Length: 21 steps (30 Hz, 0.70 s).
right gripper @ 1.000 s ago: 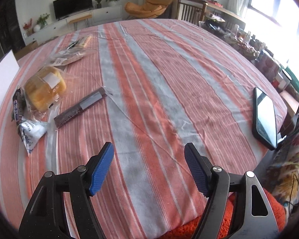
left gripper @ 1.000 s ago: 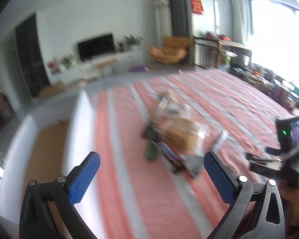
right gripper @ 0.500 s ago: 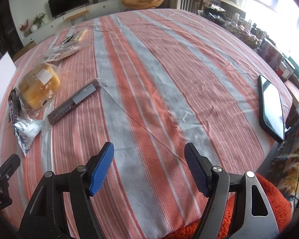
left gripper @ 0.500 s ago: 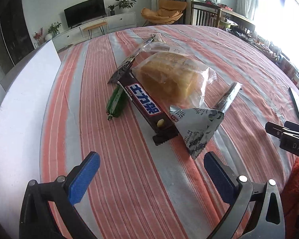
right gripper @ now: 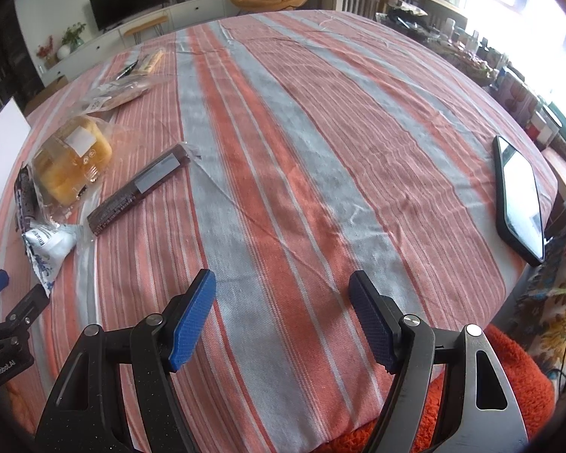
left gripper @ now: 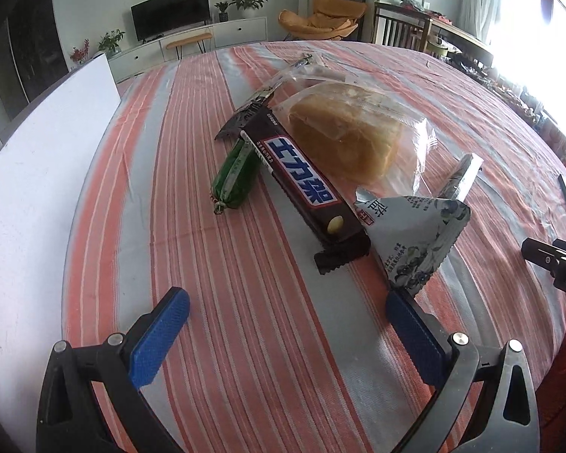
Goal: Organize snacks
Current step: 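Lower the left tool onto the blue-labelled chocolate bar and close it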
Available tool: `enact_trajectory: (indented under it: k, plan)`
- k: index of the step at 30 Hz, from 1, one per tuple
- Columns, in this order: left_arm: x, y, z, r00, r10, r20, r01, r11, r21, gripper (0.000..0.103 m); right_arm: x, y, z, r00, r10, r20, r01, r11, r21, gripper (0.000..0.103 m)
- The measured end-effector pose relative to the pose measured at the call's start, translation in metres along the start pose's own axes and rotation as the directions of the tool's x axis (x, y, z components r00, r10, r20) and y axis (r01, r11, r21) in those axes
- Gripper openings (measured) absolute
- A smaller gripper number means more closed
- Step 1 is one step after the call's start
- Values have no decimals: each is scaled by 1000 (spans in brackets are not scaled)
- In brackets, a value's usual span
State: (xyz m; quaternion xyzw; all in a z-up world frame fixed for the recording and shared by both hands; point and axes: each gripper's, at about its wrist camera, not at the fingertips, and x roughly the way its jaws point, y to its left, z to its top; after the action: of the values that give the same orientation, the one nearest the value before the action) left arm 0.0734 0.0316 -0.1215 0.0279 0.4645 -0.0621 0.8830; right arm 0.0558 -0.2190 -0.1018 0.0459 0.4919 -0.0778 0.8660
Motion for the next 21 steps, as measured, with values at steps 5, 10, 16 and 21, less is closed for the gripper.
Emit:
enact_trajectory:
  k: [5,10,16,21]
  plan:
    - [0,-1,0,1000,1,16,-1,1000,-1,103,0,0,0,1000,1,-1,-1,1000,0,77]
    - [0,-2,0,1000,4,23,-4,1000,-1,103,2,2,2,1000,7,-4,-7,1000,-5,79]
    - [0,-2,0,1000,4,23,-4,1000,-2,103,3,6,2,1000,13,-14,-13,1000,-20,84]
    - [0,-2,0,1000,4,23,-4,1000,-2,103,3,6,2,1000,14,-16,-14,1000,-21,86]
